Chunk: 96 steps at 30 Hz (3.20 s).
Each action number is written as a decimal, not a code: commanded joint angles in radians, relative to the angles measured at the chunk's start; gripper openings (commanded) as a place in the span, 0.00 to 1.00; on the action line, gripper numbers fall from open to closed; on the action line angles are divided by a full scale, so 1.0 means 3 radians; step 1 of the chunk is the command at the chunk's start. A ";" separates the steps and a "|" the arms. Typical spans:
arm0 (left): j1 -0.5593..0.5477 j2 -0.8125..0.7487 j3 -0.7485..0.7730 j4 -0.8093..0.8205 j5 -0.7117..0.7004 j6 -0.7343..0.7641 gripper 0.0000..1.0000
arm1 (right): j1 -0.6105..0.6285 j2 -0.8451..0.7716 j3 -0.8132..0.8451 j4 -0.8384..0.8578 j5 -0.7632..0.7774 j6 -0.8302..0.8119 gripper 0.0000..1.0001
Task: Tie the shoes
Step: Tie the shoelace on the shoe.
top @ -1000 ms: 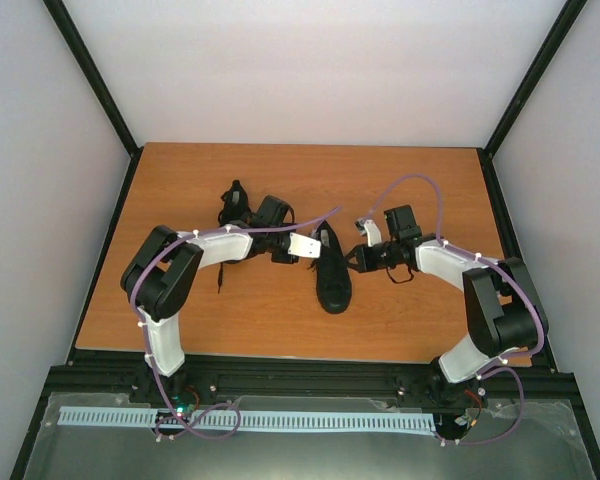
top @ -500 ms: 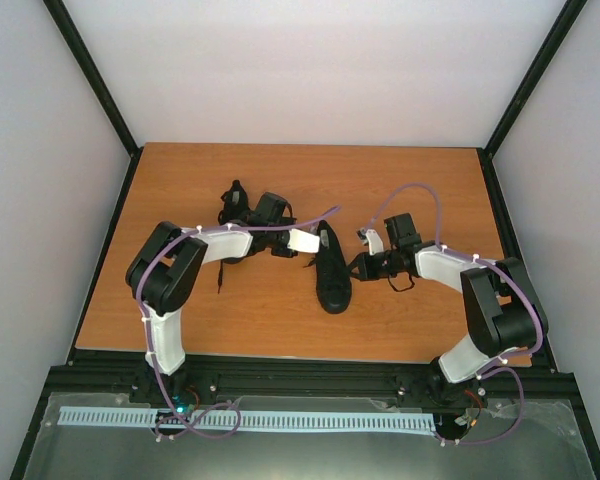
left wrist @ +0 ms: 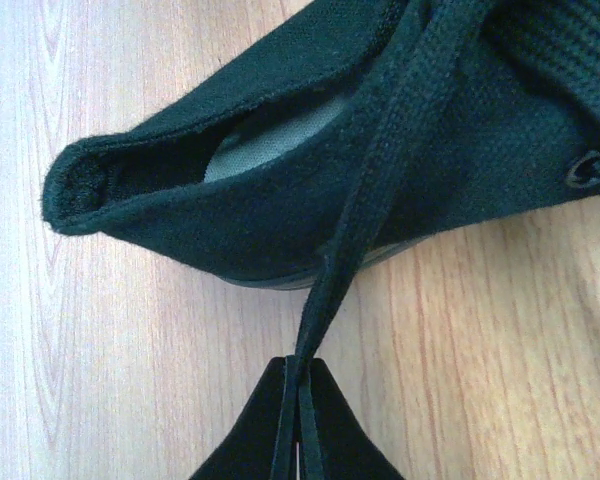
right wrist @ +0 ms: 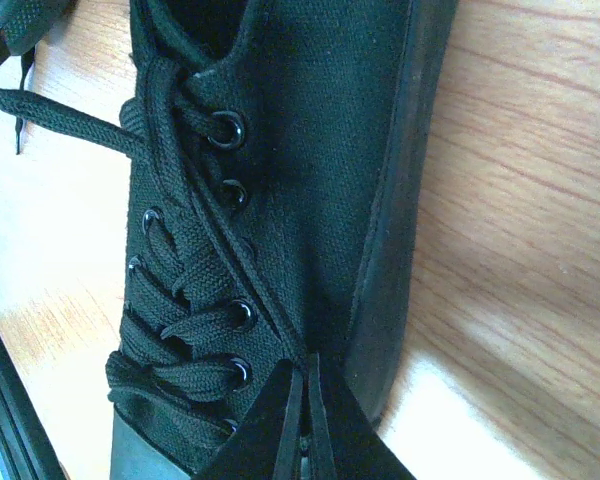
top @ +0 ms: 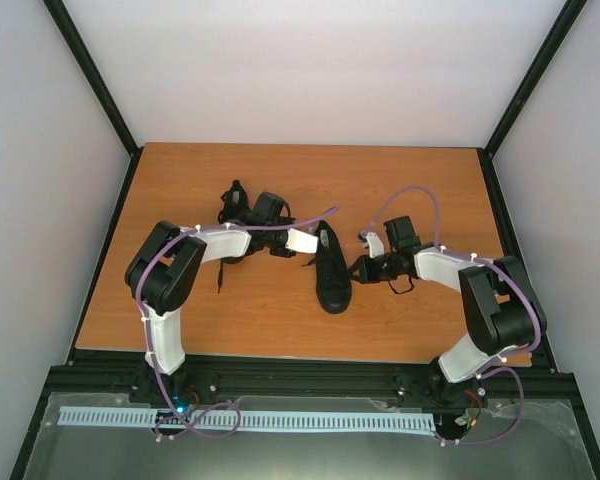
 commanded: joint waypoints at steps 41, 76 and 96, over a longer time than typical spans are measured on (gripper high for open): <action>-0.0094 -0.0221 -0.0388 -0.0609 0.0185 0.0792 0.01 | -0.0071 0.0513 0.0370 0.0292 0.0541 0.0210 0.03; -0.0208 -0.0408 0.0457 -0.1158 0.0830 -0.0837 0.53 | -0.0068 -0.0013 0.0424 -0.0126 0.0633 -0.0009 0.52; -0.0319 -0.0319 0.0488 -0.0935 0.0946 -0.0900 0.06 | -0.0117 -0.0066 0.0340 -0.0082 0.0627 0.0004 0.53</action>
